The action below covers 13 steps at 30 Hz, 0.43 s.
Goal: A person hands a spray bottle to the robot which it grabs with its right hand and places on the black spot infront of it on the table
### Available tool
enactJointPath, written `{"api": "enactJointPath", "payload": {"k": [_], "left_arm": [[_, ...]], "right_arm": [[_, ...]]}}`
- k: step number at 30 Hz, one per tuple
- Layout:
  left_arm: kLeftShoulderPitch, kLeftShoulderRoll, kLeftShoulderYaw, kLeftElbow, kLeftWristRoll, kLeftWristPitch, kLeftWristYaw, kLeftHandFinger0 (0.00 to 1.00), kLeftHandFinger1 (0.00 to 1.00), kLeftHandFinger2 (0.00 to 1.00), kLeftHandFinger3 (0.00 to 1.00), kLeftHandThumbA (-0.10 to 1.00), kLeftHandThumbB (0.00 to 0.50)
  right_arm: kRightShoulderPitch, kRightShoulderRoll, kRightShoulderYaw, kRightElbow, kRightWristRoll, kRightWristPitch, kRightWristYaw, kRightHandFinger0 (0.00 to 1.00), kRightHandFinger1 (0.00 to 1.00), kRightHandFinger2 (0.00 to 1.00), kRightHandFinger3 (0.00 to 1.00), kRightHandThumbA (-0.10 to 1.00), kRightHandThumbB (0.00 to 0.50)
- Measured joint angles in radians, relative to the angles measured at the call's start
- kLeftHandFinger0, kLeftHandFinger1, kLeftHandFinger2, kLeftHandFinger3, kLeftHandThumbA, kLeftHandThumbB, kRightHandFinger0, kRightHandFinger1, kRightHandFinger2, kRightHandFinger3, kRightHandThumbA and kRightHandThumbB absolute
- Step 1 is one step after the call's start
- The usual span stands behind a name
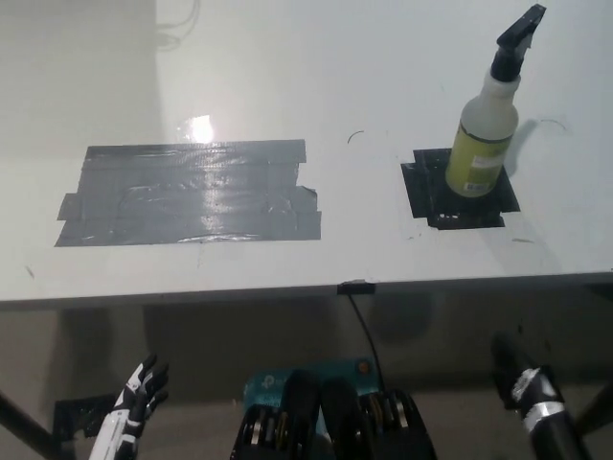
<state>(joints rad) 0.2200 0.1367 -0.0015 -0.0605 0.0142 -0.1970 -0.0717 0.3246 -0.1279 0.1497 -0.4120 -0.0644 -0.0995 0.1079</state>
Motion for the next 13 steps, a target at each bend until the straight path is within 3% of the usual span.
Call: {"api": "enactJointPath", "payload": {"k": [13], "left_arm": [[0.001,0.0,-0.005,0.0,0.003,0.0,0.0,1.0,1.0,1.0,1.0,0.98,0.246]], "right_arm": [[-0.036,-0.011,0.015,0.14,-0.029,-0.049,0.01,1.0,1.0,1.0,1.0,1.0,0.401]]}}
